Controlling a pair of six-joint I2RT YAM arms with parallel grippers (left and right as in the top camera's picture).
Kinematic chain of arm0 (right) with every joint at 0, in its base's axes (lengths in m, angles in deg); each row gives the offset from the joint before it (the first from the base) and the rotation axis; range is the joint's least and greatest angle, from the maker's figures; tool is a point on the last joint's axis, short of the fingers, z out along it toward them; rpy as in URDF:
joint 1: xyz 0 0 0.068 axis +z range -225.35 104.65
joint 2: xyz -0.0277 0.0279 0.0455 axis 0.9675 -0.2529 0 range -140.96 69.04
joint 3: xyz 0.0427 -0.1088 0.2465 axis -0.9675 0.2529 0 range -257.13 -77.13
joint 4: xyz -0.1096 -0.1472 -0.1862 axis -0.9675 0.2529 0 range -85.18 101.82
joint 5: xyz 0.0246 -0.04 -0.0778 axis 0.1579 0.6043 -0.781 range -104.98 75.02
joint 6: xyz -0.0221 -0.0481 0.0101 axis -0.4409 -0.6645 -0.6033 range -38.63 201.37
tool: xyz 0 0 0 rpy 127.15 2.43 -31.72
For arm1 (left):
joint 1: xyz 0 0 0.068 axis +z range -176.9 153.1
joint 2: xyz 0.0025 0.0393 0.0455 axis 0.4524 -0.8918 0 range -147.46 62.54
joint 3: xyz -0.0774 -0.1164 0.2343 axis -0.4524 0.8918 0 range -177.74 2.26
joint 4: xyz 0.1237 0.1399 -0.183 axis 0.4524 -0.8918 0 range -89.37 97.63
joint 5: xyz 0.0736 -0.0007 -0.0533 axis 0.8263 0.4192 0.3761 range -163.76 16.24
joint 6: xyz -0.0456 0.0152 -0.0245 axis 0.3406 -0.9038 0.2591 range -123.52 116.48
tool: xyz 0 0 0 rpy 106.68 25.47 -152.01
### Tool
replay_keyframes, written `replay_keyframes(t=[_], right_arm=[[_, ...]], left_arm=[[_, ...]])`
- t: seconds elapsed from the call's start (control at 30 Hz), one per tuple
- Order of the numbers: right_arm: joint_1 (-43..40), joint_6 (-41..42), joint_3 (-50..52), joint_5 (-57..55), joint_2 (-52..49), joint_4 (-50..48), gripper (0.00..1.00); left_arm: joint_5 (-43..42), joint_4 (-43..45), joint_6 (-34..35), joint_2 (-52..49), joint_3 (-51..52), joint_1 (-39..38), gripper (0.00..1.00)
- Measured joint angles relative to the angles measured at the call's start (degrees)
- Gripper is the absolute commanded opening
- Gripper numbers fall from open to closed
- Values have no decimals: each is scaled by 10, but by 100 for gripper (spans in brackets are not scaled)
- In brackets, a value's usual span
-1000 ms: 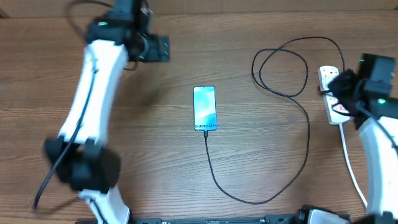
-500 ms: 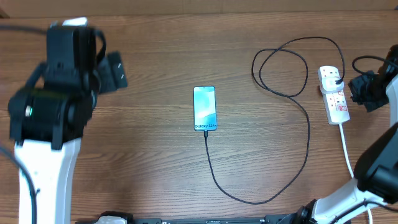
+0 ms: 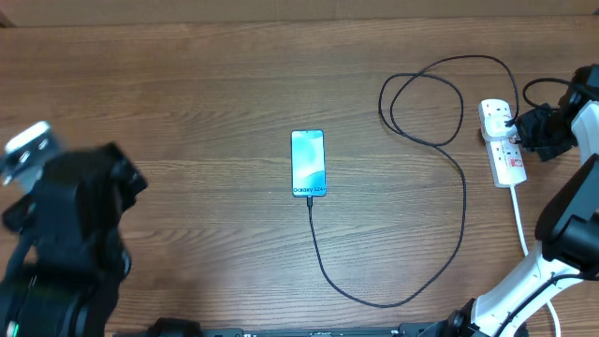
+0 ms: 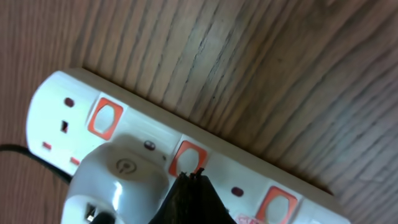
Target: Plug charger to phone and switch on socket
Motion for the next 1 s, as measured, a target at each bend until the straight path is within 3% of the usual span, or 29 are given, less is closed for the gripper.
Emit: replay_keyframes(t=[1.0], right_arm=[[15,-7,-26,-21,-38,-3,4]], left_arm=[[29,-62,22,28,3,0,100]])
